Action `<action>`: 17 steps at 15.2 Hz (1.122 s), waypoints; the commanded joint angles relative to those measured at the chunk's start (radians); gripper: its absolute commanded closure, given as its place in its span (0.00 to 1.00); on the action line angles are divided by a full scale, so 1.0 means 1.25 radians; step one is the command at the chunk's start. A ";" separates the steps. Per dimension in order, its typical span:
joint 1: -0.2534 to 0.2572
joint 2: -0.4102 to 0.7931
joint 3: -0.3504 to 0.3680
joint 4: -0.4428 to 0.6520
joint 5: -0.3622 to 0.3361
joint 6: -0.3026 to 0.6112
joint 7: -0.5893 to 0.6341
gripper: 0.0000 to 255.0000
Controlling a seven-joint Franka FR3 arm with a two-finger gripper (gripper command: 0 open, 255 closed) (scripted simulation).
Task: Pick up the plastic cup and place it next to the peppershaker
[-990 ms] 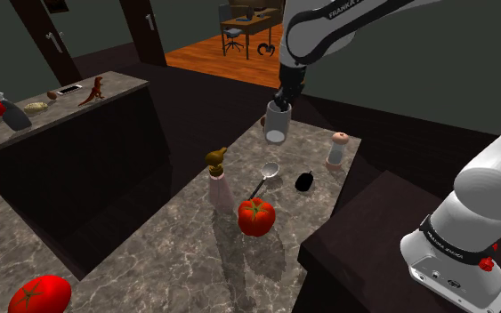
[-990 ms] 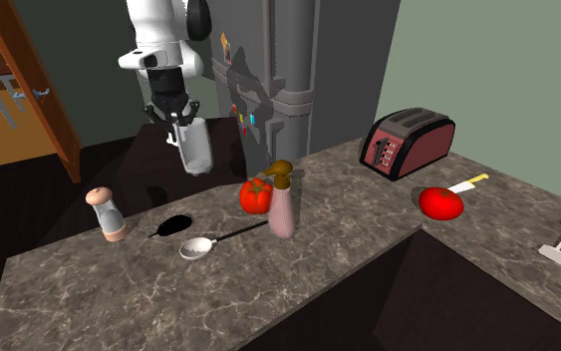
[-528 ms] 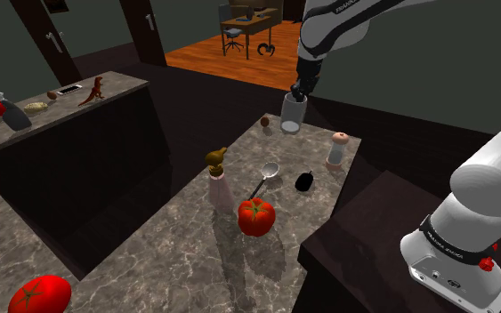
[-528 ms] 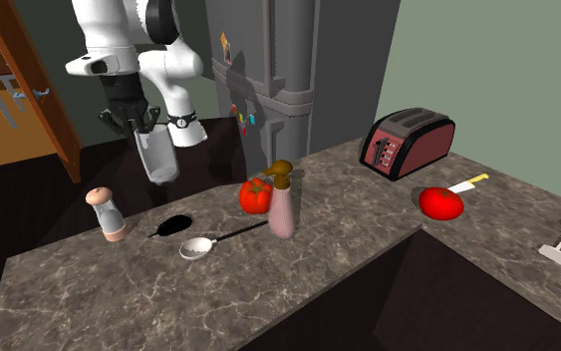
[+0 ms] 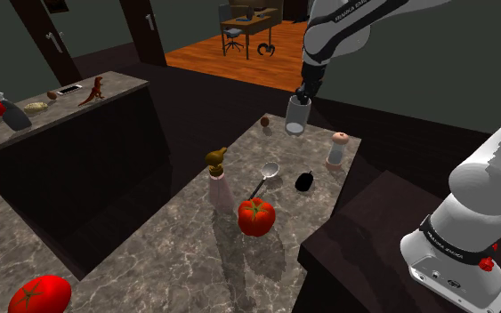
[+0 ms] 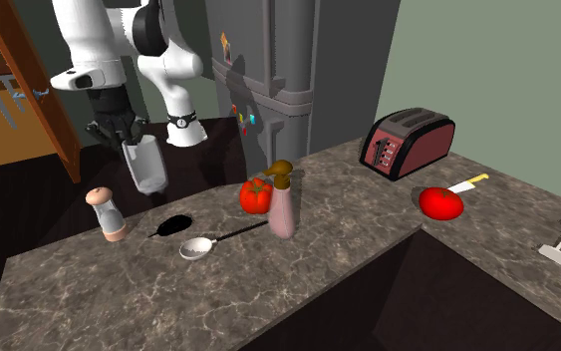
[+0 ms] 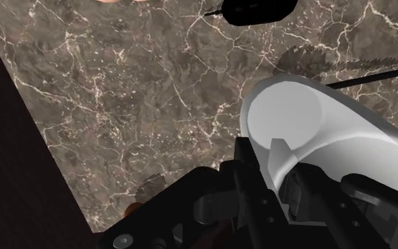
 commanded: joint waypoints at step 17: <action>0.004 0.122 -0.002 -0.069 -0.036 0.190 0.026 1.00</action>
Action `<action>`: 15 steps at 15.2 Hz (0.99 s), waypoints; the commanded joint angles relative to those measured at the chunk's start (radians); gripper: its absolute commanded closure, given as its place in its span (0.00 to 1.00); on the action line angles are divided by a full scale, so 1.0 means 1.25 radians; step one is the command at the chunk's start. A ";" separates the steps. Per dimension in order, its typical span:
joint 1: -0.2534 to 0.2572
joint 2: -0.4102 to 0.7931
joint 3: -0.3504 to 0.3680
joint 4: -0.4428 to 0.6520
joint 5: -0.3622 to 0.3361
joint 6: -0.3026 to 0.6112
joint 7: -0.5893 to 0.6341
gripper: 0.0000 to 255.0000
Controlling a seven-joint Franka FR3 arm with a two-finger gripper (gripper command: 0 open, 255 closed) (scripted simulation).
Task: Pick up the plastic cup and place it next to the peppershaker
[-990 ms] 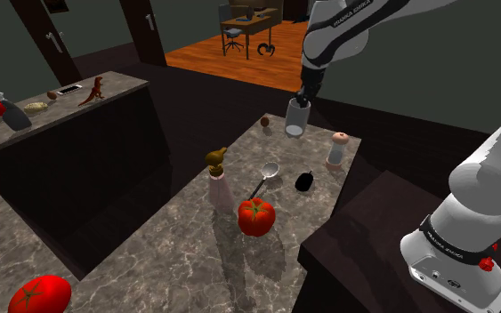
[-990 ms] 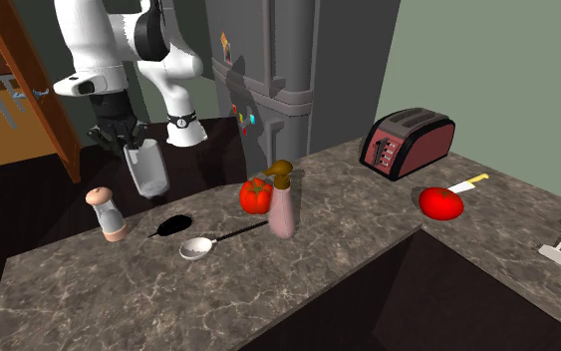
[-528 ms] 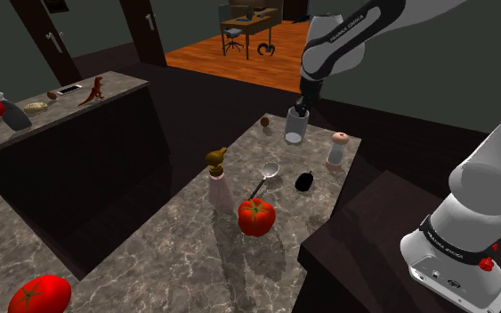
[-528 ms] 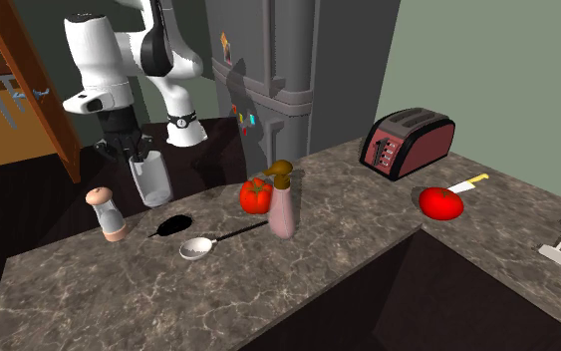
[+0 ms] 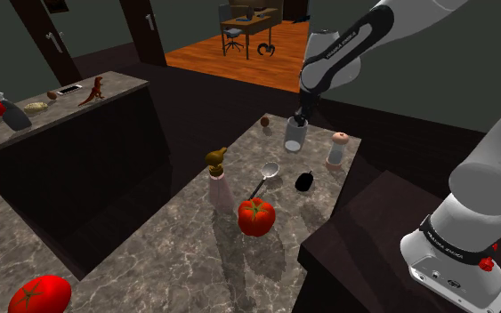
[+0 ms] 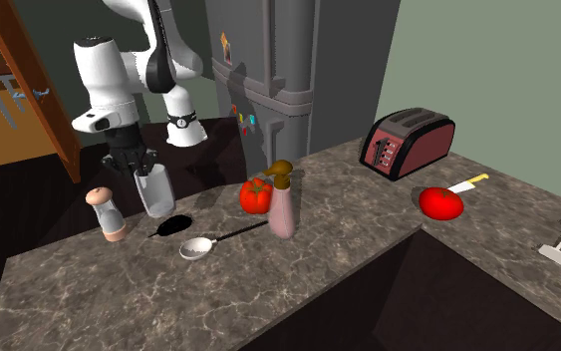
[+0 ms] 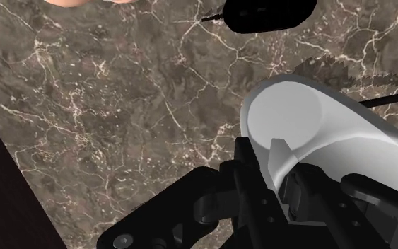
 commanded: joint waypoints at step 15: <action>0.015 0.149 -0.023 -0.013 -0.054 0.161 0.038 1.00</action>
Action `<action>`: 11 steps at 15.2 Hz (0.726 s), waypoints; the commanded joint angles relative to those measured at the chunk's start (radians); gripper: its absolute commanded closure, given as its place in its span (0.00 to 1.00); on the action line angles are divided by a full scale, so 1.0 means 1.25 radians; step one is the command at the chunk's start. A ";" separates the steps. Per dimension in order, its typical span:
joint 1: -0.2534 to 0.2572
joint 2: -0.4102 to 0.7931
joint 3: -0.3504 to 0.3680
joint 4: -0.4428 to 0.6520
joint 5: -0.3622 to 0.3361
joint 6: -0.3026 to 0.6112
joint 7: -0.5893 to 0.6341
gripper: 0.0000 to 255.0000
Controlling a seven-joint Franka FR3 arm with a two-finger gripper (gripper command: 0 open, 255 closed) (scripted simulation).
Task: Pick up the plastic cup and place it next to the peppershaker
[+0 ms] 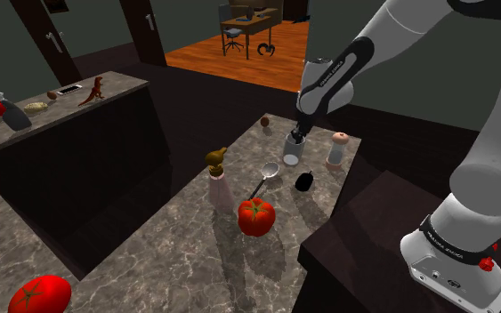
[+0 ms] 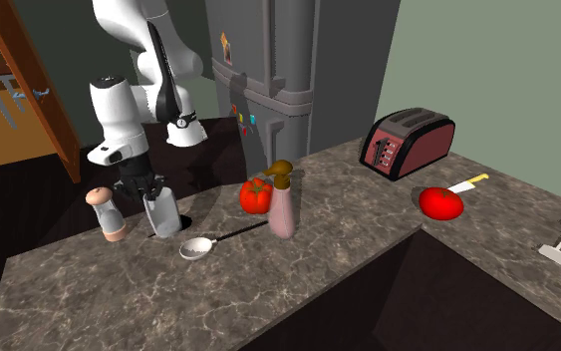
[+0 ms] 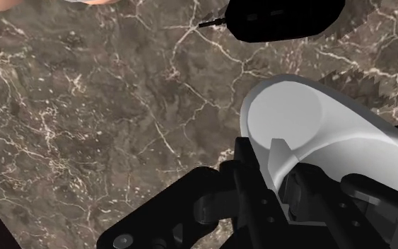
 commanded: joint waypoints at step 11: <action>0.021 0.107 -0.028 0.012 -0.035 0.095 0.026 1.00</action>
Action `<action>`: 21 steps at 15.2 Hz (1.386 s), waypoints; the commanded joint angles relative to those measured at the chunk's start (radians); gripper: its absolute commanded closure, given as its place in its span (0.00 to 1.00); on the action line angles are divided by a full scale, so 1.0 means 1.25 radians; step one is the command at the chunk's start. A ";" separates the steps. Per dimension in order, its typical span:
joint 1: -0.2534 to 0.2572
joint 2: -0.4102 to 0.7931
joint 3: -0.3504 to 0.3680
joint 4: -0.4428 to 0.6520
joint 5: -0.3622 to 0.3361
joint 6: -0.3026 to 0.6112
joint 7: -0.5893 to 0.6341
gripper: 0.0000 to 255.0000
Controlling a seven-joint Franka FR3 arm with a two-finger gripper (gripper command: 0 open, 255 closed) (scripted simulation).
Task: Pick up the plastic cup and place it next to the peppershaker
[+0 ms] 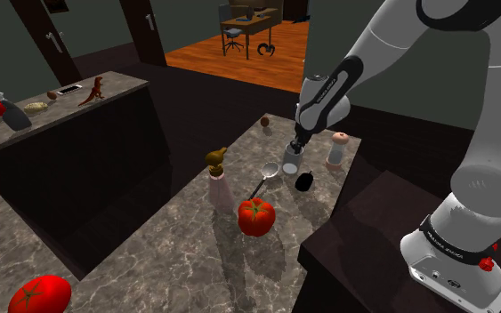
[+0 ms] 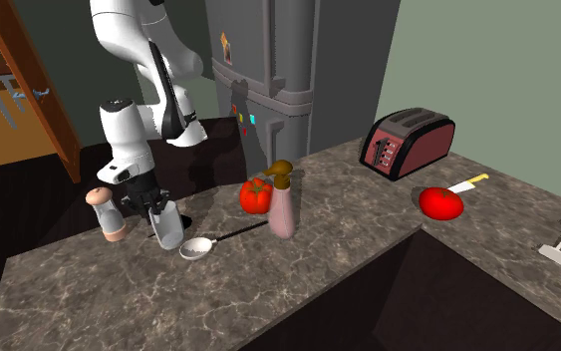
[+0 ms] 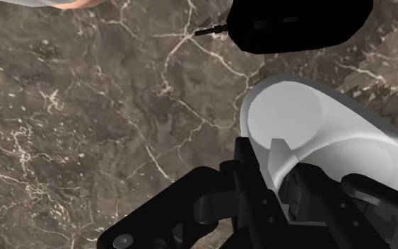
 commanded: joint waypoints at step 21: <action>-0.022 -0.104 0.027 -0.027 0.031 -0.076 -0.024 0.00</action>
